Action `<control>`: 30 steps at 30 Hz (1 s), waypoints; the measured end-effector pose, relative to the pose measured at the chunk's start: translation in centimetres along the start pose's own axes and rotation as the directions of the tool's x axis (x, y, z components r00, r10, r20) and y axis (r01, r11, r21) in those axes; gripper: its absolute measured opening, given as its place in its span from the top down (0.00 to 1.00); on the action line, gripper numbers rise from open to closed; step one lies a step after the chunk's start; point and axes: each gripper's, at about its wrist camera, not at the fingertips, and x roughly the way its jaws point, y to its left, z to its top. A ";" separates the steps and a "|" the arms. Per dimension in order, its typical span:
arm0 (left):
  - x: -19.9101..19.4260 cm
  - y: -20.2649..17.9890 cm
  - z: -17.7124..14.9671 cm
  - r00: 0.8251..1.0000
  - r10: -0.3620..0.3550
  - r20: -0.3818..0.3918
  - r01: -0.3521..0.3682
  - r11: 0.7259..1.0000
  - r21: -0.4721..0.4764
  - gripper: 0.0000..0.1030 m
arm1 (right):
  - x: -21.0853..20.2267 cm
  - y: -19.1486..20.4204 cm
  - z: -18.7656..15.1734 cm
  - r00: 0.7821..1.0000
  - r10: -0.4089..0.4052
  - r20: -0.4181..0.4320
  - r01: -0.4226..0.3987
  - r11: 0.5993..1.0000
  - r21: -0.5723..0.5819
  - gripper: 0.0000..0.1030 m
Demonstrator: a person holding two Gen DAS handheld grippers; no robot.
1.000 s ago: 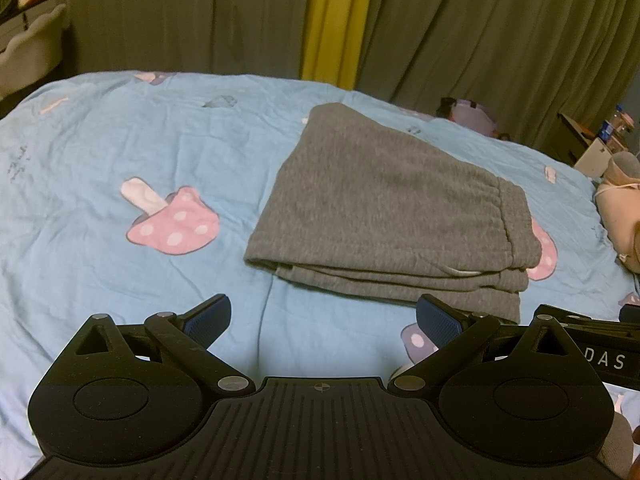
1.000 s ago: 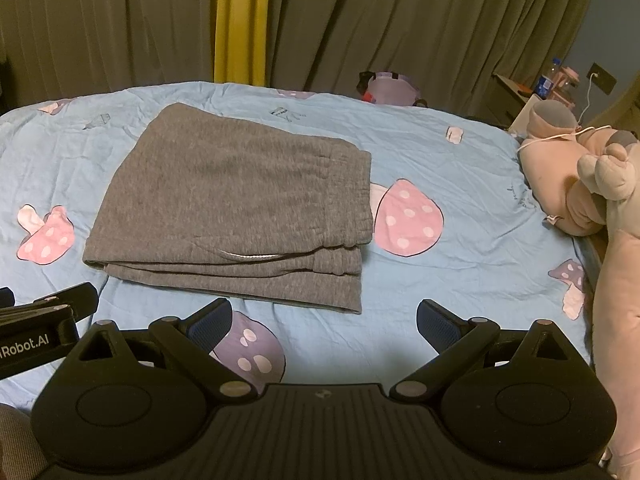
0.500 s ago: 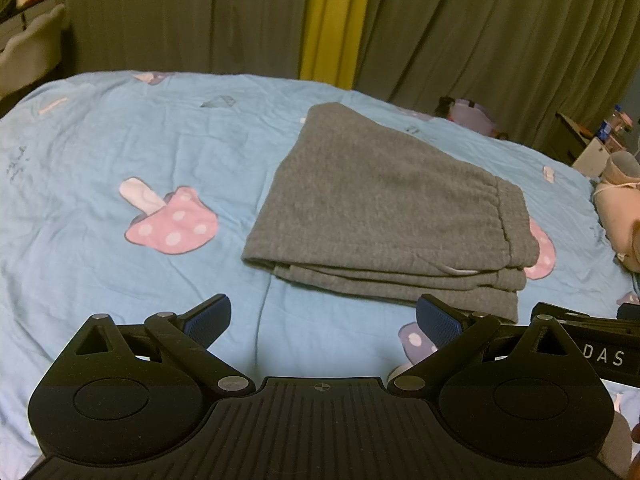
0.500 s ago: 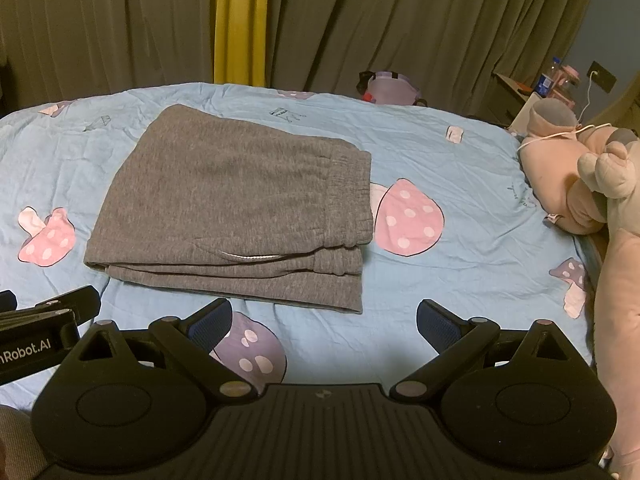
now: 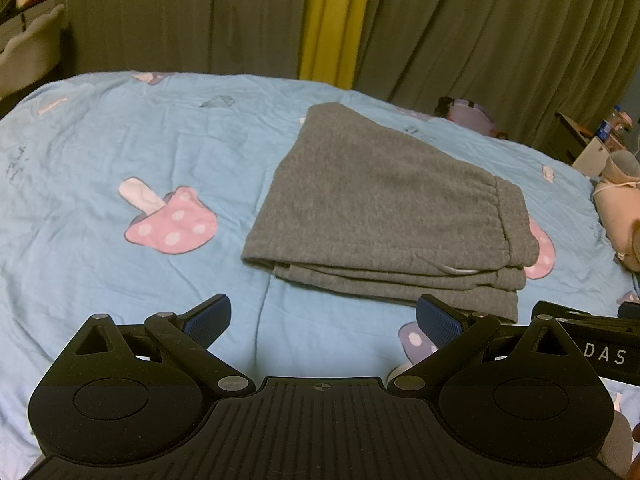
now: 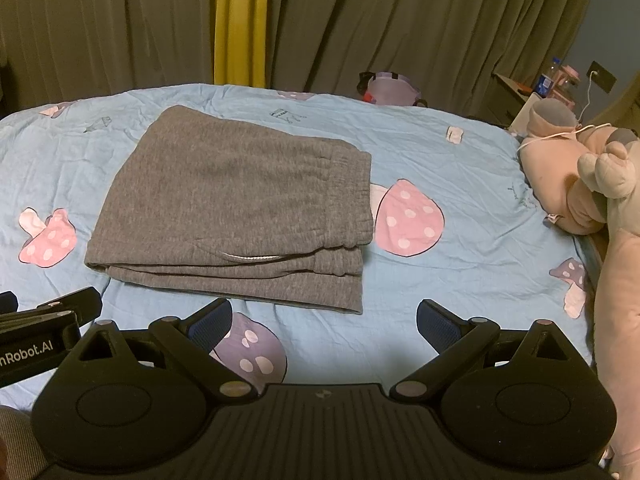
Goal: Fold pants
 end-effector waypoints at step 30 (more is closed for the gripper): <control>0.1 -0.1 0.0 1.000 -0.001 -0.001 0.001 1.000 -0.001 0.00 | -0.1 0.0 0.3 1.000 -0.001 0.004 0.001 1.000 -0.001 0.04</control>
